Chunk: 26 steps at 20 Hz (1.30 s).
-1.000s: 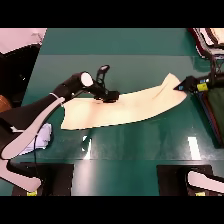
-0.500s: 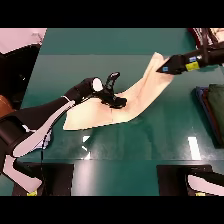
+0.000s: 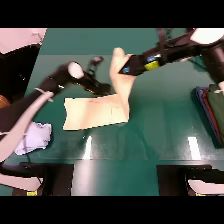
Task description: Fold the shirts.
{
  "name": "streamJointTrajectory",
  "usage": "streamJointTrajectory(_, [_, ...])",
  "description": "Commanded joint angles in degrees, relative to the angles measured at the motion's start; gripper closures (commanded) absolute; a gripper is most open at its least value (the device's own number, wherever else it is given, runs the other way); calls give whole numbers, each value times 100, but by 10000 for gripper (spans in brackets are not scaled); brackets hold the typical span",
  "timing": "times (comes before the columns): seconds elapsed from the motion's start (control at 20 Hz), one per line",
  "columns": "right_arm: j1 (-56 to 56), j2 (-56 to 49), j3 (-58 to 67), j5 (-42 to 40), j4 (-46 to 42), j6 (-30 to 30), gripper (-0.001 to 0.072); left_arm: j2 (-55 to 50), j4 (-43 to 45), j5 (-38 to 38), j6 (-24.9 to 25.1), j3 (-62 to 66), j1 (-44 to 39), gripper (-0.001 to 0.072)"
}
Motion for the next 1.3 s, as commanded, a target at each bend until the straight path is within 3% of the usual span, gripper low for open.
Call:
streamJointTrajectory(0.0, [992, -540, 50, -929, 337, -256, 696, 1082, 887, -385, 0, 4, 1080, 683])
streamJointTrajectory(0.15, [1869, -1246, 52, -1818, 330, -470, 659, 1910, 1320, -415, -2, 4, 1910, 682])
streamJointTrajectory(0.25, [2179, -1624, 52, -2031, 328, -710, 261, 2229, 1329, -417, -2, 2, 2297, 683])
streamJointTrajectory(0.3, [2249, -1746, 57, -1934, 319, -710, 132, 2306, 1329, -424, -2, 2, 2428, 683])
streamJointTrajectory(0.4, [2124, -1818, 153, -1294, 140, -619, 157, 2387, 1331, -568, -2, 2, 2529, 683])
streamJointTrajectory(0.45, [1958, -1766, 120, -1008, -24, -507, 227, 2385, 1322, -667, -4, 2, 2527, 683])
streamJointTrajectory(0.75, [173, -586, -1976, -846, -778, -125, 227, 2380, 1060, -988, 39, 2, 2509, 683])
streamJointTrajectory(0.8, [-168, -415, -2378, -839, -772, -59, 213, 2380, 979, -994, 39, 2, 2509, 682])
streamJointTrajectory(0.85, [-498, -278, -2774, -835, -763, -39, 93, 2378, 890, -981, 39, 2, 2509, 683])
streamJointTrajectory(0.9, [-774, -219, -3086, -837, -763, -39, 51, 2378, 774, -953, 39, 2, 2509, 683])
streamJointTrajectory(1.1, [-1110, -538, -3536, -1036, -339, -258, 59, 2369, 590, -949, 39, 2, 2509, 683])
streamJointTrajectory(1.25, [-916, -1078, -3532, -1211, 789, -728, 66, 2356, 586, -951, 39, -35, 2509, 683])
